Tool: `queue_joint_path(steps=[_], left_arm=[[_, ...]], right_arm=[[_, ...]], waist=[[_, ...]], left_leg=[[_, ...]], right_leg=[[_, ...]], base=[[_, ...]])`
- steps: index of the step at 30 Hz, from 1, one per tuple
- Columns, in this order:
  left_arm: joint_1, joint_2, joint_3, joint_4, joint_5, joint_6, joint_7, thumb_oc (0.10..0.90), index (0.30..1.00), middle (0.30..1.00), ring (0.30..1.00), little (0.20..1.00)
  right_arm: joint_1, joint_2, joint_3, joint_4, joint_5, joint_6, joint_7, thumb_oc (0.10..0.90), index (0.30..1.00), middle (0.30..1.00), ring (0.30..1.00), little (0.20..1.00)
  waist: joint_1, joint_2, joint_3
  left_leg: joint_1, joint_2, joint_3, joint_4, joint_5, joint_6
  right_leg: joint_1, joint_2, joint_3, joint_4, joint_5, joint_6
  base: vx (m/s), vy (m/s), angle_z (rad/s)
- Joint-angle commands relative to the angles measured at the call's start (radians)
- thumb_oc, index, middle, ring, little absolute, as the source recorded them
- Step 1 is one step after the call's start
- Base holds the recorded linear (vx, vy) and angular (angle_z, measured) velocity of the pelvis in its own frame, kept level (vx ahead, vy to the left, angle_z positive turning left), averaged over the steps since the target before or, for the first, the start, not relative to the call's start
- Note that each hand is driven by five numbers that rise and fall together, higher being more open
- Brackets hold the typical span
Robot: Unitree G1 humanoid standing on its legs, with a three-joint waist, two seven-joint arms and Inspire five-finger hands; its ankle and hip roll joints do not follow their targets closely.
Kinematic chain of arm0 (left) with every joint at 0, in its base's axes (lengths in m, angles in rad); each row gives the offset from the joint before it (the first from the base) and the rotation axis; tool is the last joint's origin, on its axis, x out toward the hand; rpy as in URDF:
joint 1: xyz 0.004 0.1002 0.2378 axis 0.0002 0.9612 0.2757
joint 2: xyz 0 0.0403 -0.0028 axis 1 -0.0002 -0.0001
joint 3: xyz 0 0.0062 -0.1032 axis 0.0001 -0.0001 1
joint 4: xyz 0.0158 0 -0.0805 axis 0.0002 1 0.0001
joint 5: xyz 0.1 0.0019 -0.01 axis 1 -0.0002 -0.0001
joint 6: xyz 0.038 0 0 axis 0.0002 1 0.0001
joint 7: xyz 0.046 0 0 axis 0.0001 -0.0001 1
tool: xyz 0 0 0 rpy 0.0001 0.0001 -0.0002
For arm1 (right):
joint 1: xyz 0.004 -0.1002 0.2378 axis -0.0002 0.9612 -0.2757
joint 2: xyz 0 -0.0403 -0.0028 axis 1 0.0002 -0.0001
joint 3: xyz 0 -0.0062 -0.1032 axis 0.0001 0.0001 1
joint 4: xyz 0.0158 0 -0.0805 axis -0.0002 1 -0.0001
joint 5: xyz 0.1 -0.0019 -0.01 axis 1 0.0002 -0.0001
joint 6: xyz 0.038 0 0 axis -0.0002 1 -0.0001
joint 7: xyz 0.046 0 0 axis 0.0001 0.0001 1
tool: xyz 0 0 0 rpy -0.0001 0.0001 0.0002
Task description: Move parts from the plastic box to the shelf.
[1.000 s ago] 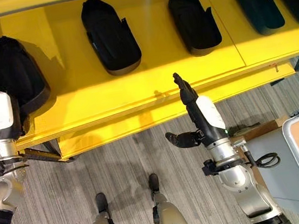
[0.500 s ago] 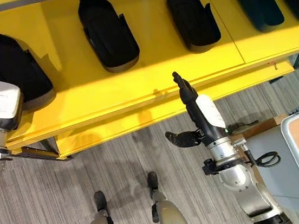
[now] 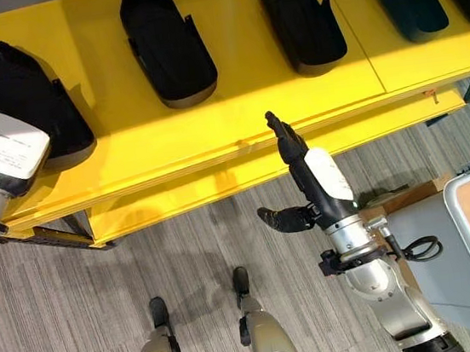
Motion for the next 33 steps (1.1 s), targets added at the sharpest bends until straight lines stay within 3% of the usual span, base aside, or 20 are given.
queue_joint_path(steps=[1, 10, 11, 13, 14, 20, 33], left_arm=[[0.012, 0.06, 0.009, 0.008, 0.029, 0.001, -0.004, 0.4, 0.3, 0.3, 0.3, 0.3], [0.006, 0.099, -0.032, 0.026, 0.047, -0.017, -0.016, 0.4, 0.3, 0.3, 0.3, 0.3], [0.008, 0.1, -0.034, 0.026, 0.048, -0.018, -0.019, 0.424, 0.333, 0.333, 0.333, 0.333], [0.014, 0.104, -0.03, 0.026, 0.05, -0.02, -0.024, 0.786, 0.841, 0.841, 0.841, 0.841], [0.023, 0.106, -0.024, 0.026, 0.052, -0.021, -0.028, 0.9, 1.0, 1.0, 1.0, 1.0], [0.052, 0.124, 0.002, 0.031, 0.043, -0.025, -0.024, 0.9, 1.0, 1.0, 1.0, 1.0], [0.077, 0.247, 0.043, -0.003, 0.033, -0.05, -0.022, 0.9, 1.0, 1.0, 1.0, 1.0]], right_arm=[[-0.027, -0.058, -0.057, -0.098, 0.041, -0.094, -0.066, 0.9, 1.0, 1.0, 1.0, 1.0], [-0.025, -0.063, -0.055, -0.096, 0.046, -0.101, -0.064, 0.9, 1.0, 1.0, 1.0, 1.0], [-0.024, -0.064, -0.056, -0.097, 0.045, -0.101, -0.063, 0.9, 1.0, 1.0, 1.0, 1.0], [-0.021, -0.066, -0.061, -0.098, 0.045, -0.1, -0.062, 0.9, 1.0, 1.0, 1.0, 1.0], [-0.02, -0.065, -0.067, -0.097, 0.045, -0.098, -0.062, 0.9, 1.0, 1.0, 1.0, 1.0], [-0.016, -0.068, -0.075, -0.095, 0.048, -0.098, -0.062, 0.9, 1.0, 1.0, 1.0, 1.0], [0.009, -0.07, -0.095, -0.09, 0.055, -0.103, -0.056, 0.9, 1.0, 1.0, 1.0, 1.0]], waist=[[-0.019, 0.016, -0.083], [-0.015, 0.023, -0.081], [-0.014, 0.024, -0.081], [-0.012, 0.024, -0.081], [-0.01, 0.025, -0.083], [-0.009, 0.032, -0.086], [-0.003, 0.064, -0.109]], left_leg=[[-0.082, 0.018, -0.015, 0.1, -0.016, 0.005], [-0.089, 0.018, -0.019, 0.104, -0.014, 0.004], [-0.09, 0.017, -0.019, 0.104, -0.014, 0.004], [-0.09, 0.016, -0.019, 0.102, -0.014, 0.004], [-0.09, 0.016, -0.019, 0.102, -0.014, 0.004], [-0.083, 0.015, -0.019, 0.099, -0.013, 0.005], [-0.074, 0.011, -0.018, 0.095, -0.008, 0.002]], right_leg=[[-0.045, -0.048, 0.025, 0.152, -0.112, 0.08], [-0.048, -0.049, 0.024, 0.156, -0.112, 0.081], [-0.049, -0.049, 0.023, 0.158, -0.112, 0.081], [-0.05, -0.05, 0.023, 0.158, -0.112, 0.081], [-0.049, -0.05, 0.023, 0.158, -0.112, 0.082], [-0.046, -0.052, 0.025, 0.158, -0.111, 0.083], [-0.037, -0.06, 0.021, 0.163, -0.118, 0.087]], base=[[0.0, 0.0, 0.0], [0.0, 0.0, 0.0], [0.0, 0.0, 0.0], [0.0, 0.0, 0.0], [0.0, 0.0, 0.0], [0.0, 0.0, 0.0], [0.0, 0.0, 0.0]])
